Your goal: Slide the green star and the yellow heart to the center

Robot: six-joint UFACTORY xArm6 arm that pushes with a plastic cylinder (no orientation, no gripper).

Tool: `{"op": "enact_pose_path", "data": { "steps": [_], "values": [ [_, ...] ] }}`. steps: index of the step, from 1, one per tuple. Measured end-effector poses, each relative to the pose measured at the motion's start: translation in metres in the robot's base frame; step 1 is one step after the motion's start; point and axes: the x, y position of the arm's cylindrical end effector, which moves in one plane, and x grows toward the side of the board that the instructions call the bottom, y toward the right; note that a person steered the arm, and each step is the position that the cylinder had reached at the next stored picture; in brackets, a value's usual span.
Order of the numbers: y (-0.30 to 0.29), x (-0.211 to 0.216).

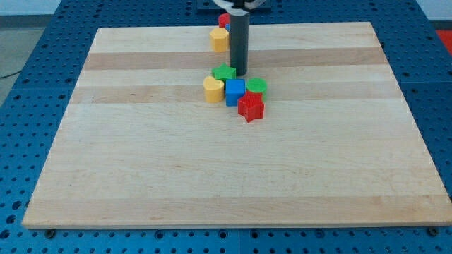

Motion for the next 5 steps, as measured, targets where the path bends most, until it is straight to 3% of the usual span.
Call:
{"op": "enact_pose_path", "data": {
  "steps": [2,5],
  "values": [
    [-0.041,0.012],
    [-0.049,0.104]
  ]
}}
